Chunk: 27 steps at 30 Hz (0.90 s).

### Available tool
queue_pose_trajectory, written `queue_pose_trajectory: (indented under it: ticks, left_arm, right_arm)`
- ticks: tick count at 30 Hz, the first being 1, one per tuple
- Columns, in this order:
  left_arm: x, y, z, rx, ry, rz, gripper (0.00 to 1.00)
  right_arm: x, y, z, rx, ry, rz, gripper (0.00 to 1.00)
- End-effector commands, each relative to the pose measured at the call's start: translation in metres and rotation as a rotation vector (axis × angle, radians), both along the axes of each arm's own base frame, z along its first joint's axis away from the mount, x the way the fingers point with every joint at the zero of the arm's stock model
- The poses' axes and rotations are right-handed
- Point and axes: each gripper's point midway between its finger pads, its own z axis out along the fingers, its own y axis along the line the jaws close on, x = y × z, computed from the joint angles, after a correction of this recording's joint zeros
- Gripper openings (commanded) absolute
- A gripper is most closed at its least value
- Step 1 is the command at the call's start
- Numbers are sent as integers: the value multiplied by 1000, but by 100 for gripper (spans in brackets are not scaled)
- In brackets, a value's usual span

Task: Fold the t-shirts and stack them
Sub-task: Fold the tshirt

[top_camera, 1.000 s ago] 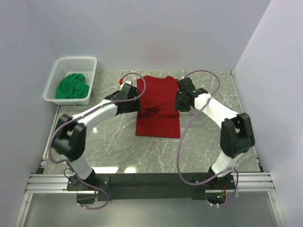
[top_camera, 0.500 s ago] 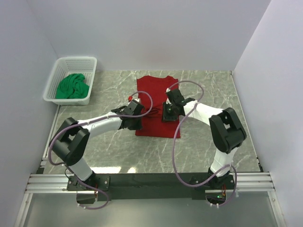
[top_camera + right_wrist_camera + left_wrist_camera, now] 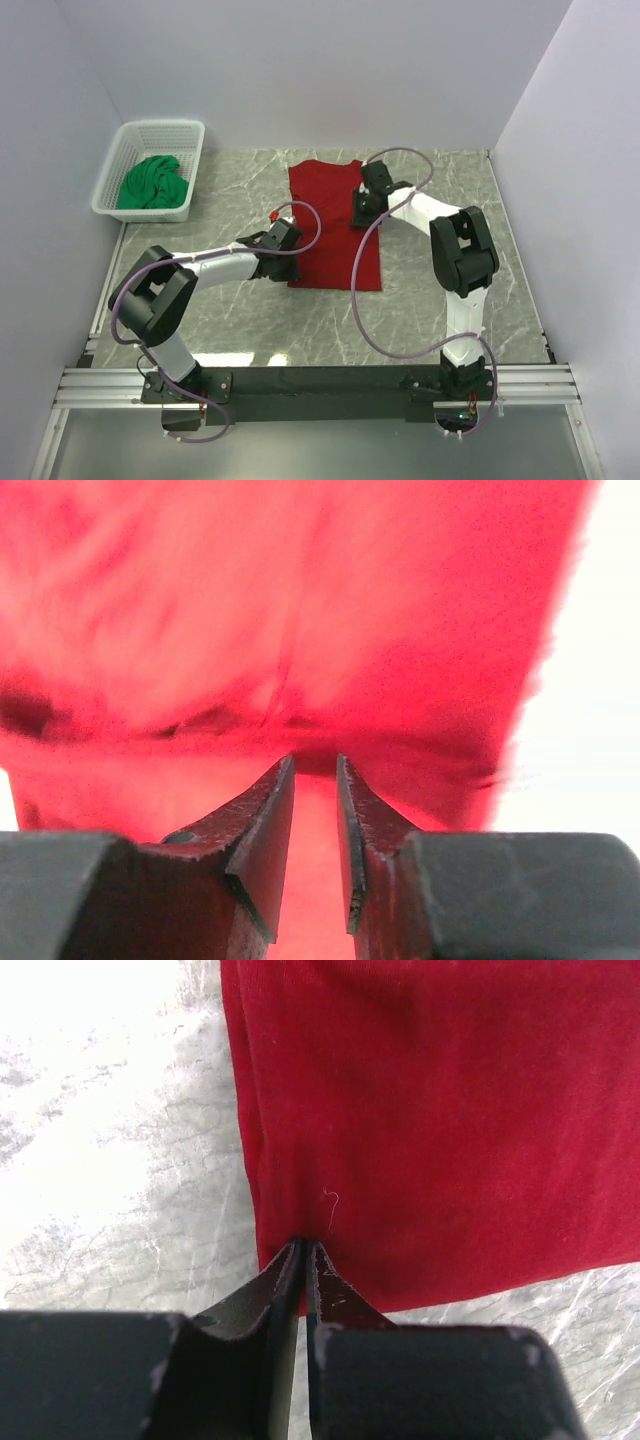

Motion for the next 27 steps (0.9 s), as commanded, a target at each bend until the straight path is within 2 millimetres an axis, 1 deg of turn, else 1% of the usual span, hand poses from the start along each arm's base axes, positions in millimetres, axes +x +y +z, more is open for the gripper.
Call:
queue_pose_trajectory:
  ticks: [1,3,4,5,7,8,9,10,11,12,13,14,15,16,17,18,19,20,21,22,23,24,25,26,27]
  left_arm:
    - [-18,12,-20,45,66,0,13]
    - [-15,12,-16,48,53,4,15]
    - [-14,13,-13,52,52,7,15]
    - [-10,10,-6,42,37,10,16]
    - [-2,9,7,37,2,28,21]
    - [5,6,20,18,-28,40,23]
    - [11,7,26,21,-54,58,29]
    - [15,8,32,21,-73,72,33]
    - [19,6,42,7,-100,85,36]
    - [22,7,46,7,-115,94,42]
    - [25,8,52,3,-134,107,44]
    - [27,8,60,-15,-160,114,47]
    - [29,6,66,-34,-178,114,48]
    - [27,6,67,-50,-181,111,49]
    - [30,0,81,-103,-225,110,49]
    - [30,-3,86,-128,-241,105,49]
    - [24,-6,83,-158,-227,81,49]
    - [24,-11,90,-197,-246,67,46]
    - [24,-17,90,-236,-261,48,43]
    - [21,-25,90,-273,-253,16,39]
    - [19,-29,88,-293,-246,1,31]
    - [17,-31,83,-305,-238,-7,24]
    - [17,-35,80,-327,-234,-8,19]
    - [15,-37,76,-339,-222,-12,12]
    - [13,-37,71,-346,-217,-11,10]
  right_arm:
    - [39,-19,26,-8,-79,-69,32]
    - [47,-20,31,4,-85,-81,32]
    - [51,-16,40,32,-96,-79,33]
    - [51,-15,52,52,-114,-78,34]
    - [42,-9,57,103,-117,-62,38]
    - [38,-8,75,132,-150,-60,39]
    - [28,-9,67,149,-138,-57,41]
    - [22,-9,70,173,-135,-63,42]
    - [12,-5,84,222,-147,-37,42]
    - [-2,-6,73,240,-124,-32,44]
    - [-10,-4,75,272,-121,-27,44]
    - [-23,3,90,336,-134,14,45]
    - [-36,5,80,367,-119,29,45]
    - [-46,12,82,426,-104,41,45]
    - [-54,25,100,518,-142,103,45]
    - [-74,29,87,560,-74,98,44]
    - [-81,36,94,598,-99,125,43]
    - [-91,44,92,647,-106,165,43]
    - [-102,56,94,681,-90,188,41]
    - [-107,63,90,698,-77,205,40]
    - [-111,71,91,719,-76,231,38]
    - [-115,79,89,729,-63,245,37]
    - [-122,90,80,730,-34,271,36]
    - [-123,97,80,735,-41,285,34]
    - [-124,102,77,739,-32,286,33]
